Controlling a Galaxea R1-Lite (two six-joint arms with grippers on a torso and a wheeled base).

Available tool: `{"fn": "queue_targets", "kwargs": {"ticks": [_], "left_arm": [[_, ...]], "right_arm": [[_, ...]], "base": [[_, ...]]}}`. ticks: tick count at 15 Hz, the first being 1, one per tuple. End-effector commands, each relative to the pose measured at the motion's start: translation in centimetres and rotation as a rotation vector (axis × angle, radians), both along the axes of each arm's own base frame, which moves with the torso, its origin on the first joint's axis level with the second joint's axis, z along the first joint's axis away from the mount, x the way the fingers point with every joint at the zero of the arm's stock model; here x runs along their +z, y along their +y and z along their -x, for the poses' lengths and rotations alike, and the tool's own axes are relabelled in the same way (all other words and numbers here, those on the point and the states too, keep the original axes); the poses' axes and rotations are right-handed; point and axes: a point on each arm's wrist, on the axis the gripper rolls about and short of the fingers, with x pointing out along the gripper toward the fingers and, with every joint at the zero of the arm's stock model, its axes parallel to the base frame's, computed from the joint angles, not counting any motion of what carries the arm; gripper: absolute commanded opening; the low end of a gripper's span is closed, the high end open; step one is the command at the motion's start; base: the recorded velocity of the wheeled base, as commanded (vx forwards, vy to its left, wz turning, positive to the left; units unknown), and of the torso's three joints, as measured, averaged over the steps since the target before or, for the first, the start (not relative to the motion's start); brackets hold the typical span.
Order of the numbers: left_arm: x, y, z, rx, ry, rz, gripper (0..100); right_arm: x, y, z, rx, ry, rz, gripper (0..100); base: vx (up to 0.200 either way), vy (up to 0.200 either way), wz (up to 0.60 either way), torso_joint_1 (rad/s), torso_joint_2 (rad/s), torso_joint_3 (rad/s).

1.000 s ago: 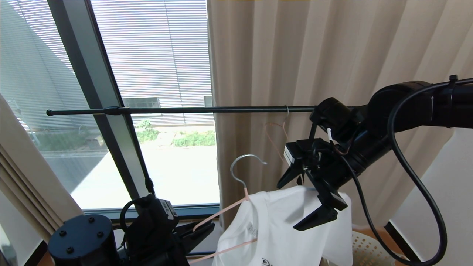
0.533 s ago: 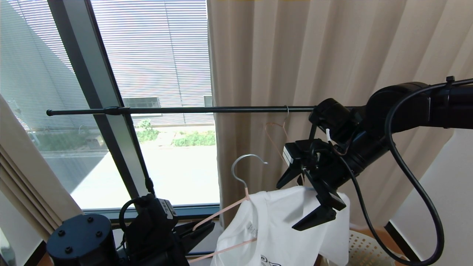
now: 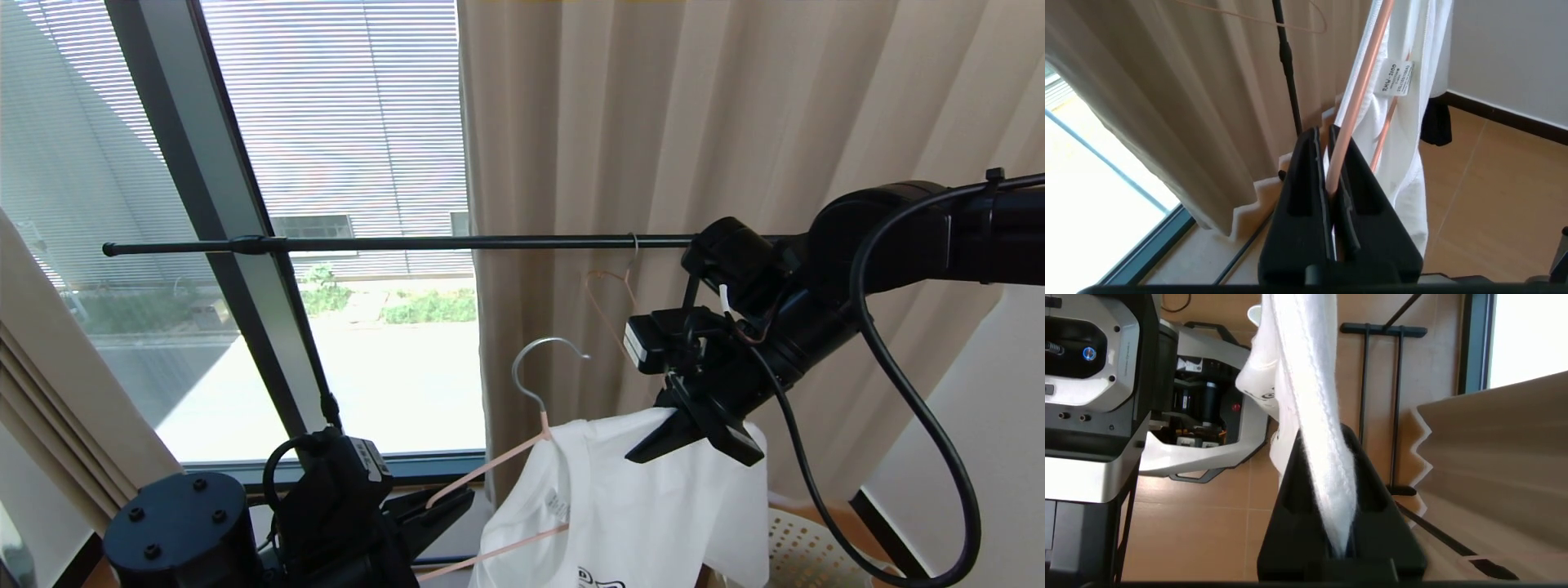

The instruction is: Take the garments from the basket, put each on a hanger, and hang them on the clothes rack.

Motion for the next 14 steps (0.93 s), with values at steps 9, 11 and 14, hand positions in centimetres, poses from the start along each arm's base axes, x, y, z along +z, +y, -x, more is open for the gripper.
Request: {"fn": "queue_targets", "kwargs": {"ticks": [9,11,14], "left_arm": [[-0.02,0.01,-0.11,0.002,-0.001,0.0,0],[-0.06,0.03,-0.2,0.005,-0.001,-0.002,100],[-0.11,0.12,-0.35,0.013,0.002,-0.001,100]], "right_arm": [[0.13,-0.05,0.14,0.001,-0.002,-0.003,0],[0.23,-0.08,0.2,0.001,-0.003,-0.003,0],[0.32,-0.14,0.31,0.001,-0.003,-0.003,0]], "base": [[0.0,0.0,0.0,0.0,0.0,0.0],[0.0,0.0,0.0,0.0,0.0,0.0],[0.0,0.0,0.0,0.0,0.0,0.0]]}}
